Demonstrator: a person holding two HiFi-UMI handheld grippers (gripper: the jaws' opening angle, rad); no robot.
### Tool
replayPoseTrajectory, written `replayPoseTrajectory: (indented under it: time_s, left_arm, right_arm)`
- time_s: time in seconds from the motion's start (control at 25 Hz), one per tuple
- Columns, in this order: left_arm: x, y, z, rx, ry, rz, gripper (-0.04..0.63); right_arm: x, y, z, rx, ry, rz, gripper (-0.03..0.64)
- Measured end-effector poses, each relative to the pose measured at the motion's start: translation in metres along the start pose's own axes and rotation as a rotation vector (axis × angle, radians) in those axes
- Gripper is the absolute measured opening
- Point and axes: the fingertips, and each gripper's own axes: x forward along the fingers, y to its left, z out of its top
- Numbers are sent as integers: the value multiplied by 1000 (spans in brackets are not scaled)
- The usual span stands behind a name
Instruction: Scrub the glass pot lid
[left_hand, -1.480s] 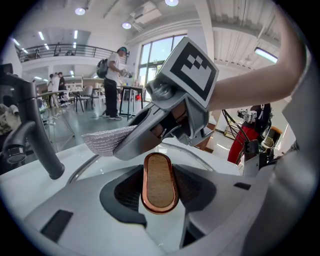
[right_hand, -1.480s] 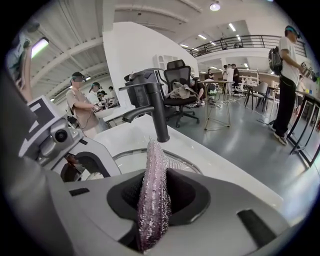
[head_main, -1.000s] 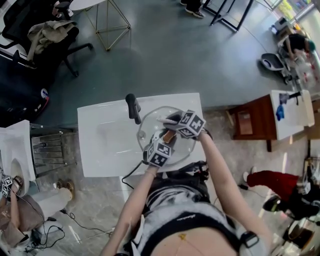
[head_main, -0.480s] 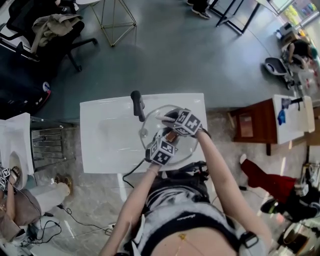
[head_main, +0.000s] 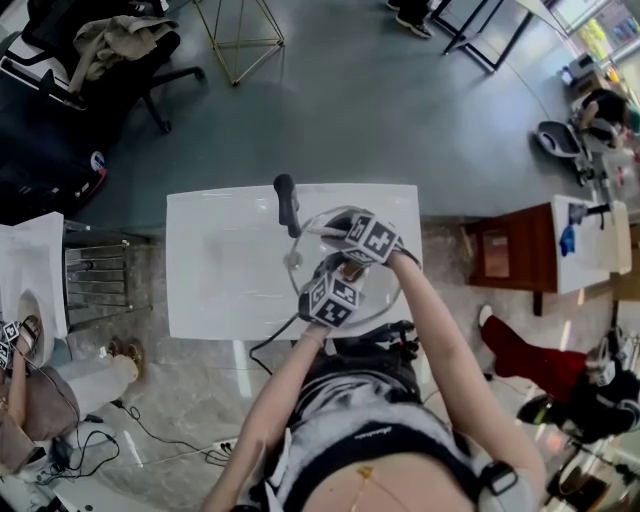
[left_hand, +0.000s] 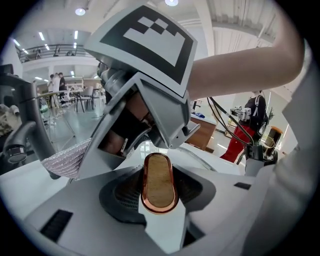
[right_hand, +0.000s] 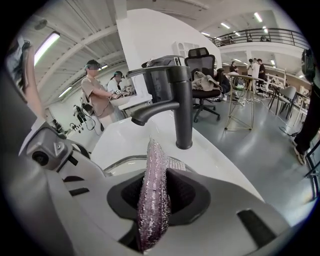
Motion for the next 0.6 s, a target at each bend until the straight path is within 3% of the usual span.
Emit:
replayPoseTrajectory:
  time_s: [0.44, 0.6]
  left_arm:
    - [-2, 0, 2, 2, -10, 6, 176]
    - [-14, 1, -4, -37, -32, -9, 192]
  right_arm:
    - [-3, 7, 2, 24, -18, 42, 92]
    - [-3, 7, 2, 25, -41, 32, 92]
